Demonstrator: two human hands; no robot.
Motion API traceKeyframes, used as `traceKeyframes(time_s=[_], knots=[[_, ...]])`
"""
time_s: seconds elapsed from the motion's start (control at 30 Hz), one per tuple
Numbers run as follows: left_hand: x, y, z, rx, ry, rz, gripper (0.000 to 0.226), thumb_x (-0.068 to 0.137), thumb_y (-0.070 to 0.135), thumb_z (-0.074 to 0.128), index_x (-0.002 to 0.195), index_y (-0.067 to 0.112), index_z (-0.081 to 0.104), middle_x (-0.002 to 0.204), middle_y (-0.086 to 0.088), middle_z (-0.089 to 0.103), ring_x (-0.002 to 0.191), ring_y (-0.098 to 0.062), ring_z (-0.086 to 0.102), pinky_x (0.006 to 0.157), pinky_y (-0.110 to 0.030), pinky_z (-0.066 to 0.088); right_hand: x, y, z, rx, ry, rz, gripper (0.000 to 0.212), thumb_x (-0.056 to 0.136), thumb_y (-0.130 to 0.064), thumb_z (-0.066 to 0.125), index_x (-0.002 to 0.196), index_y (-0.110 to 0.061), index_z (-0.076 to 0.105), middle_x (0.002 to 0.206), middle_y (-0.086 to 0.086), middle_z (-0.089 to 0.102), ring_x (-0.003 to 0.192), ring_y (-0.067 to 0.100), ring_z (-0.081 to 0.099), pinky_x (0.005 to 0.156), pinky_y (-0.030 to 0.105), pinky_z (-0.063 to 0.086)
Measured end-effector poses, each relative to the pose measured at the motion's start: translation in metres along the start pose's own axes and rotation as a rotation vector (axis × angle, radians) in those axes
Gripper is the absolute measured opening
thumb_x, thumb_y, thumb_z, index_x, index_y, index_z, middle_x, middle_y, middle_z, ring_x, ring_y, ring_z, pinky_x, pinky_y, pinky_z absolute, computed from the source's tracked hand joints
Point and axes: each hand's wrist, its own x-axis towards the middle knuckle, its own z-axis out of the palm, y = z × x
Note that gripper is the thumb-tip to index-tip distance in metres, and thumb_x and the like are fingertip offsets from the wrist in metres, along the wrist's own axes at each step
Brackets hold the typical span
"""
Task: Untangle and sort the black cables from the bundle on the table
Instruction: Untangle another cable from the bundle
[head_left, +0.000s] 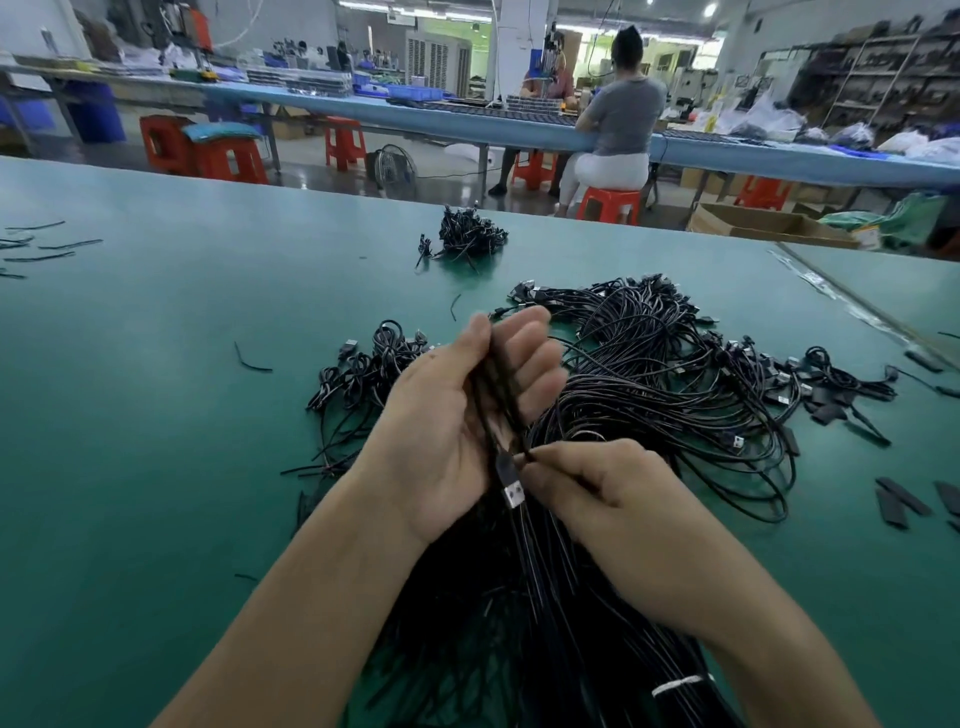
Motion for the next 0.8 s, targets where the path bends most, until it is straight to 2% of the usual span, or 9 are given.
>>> traceKeyframes(time_s=[0.07,0.13,0.2,0.3,0.4,0.47,0.57,0.7,0.8], knots=[[0.004,-0.007,-0.005,0.179,0.079,0.130,0.040,0.106,0.024,0.038,0.107,-0.004,0.068,0.092,-0.014,0.077,0.086,-0.023,0.076,0.071,-0.028,0.061,-0.003,-0.005,-0.001,-0.110,-0.043,-0.022,0.018,0.097,-0.045,0.054,0.084,-0.042,0.065,0.058,-0.008,0.058,0.051,0.010,0.049,0.055,0.033,0.045],[0.006,-0.014,-0.011,0.502,0.183,0.234,0.035,0.107,0.022,0.039,0.111,-0.001,0.065,0.096,-0.013,0.077,0.092,-0.023,0.075,0.077,-0.028,0.061,-0.005,-0.009,-0.005,-0.144,-0.030,-0.059,0.018,0.097,-0.040,0.055,0.086,-0.033,0.068,0.067,-0.004,0.064,0.058,0.013,0.056,0.060,0.036,0.048],[0.004,-0.018,-0.015,0.804,0.206,0.225,0.033,0.107,0.021,0.040,0.103,0.005,0.069,0.089,-0.008,0.078,0.084,-0.016,0.075,0.072,-0.023,0.059,-0.006,-0.010,-0.010,-0.142,0.047,-0.087,0.019,0.095,-0.034,0.057,0.083,-0.026,0.070,0.072,-0.008,0.066,0.063,0.007,0.058,0.063,0.026,0.046],[-0.004,-0.018,-0.011,1.063,0.029,-0.021,0.042,0.107,0.025,0.043,0.079,0.011,0.071,0.068,-0.004,0.074,0.061,-0.011,0.070,0.057,-0.021,0.054,-0.006,-0.008,-0.018,-0.148,0.182,-0.126,0.015,0.090,-0.029,0.064,0.078,-0.027,0.073,0.075,-0.019,0.067,0.075,-0.001,0.061,0.066,0.012,0.040],[-0.011,-0.016,-0.006,1.026,-0.109,-0.219,0.053,0.107,0.035,0.040,0.065,0.014,0.064,0.051,-0.001,0.061,0.043,-0.013,0.059,0.045,-0.019,0.047,-0.005,-0.004,-0.025,-0.036,0.249,-0.157,0.013,0.083,-0.024,0.076,0.071,-0.027,0.073,0.063,-0.014,0.068,0.055,-0.001,0.057,0.056,0.010,0.038],[-0.012,-0.014,-0.004,0.946,-0.143,-0.262,0.058,0.106,0.044,0.037,0.059,0.019,0.061,0.044,0.003,0.046,0.036,-0.010,0.046,0.039,-0.016,0.038,-0.005,-0.001,-0.030,0.068,0.330,-0.174,0.009,0.078,-0.033,0.080,0.073,-0.029,0.074,0.061,-0.007,0.069,0.050,0.003,0.051,0.051,0.019,0.042],[-0.014,-0.007,-0.001,0.747,-0.191,-0.335,0.054,0.099,0.053,0.043,0.055,0.023,0.050,0.043,0.009,0.030,0.034,-0.005,0.031,0.036,-0.016,0.031,-0.004,0.002,-0.032,0.197,0.368,-0.165,0.016,0.074,-0.047,0.070,0.081,-0.034,0.076,0.066,-0.001,0.071,0.057,0.015,0.059,0.056,0.026,0.049],[-0.016,-0.001,0.000,0.603,-0.277,-0.360,0.049,0.096,0.046,0.046,0.053,0.025,0.041,0.043,0.010,0.029,0.033,-0.004,0.030,0.036,-0.017,0.029,-0.001,0.002,-0.026,0.423,0.245,-0.156,0.016,0.077,-0.034,0.067,0.086,-0.027,0.077,0.068,0.000,0.071,0.060,0.006,0.063,0.055,0.015,0.047],[-0.016,-0.001,0.000,0.507,-0.316,-0.373,0.048,0.097,0.040,0.043,0.053,0.024,0.042,0.042,0.008,0.033,0.037,-0.007,0.040,0.041,-0.019,0.040,0.000,0.000,-0.024,0.487,0.195,-0.210,0.008,0.084,-0.028,0.069,0.089,-0.030,0.075,0.078,0.002,0.074,0.073,0.007,0.067,0.068,0.019,0.055]])
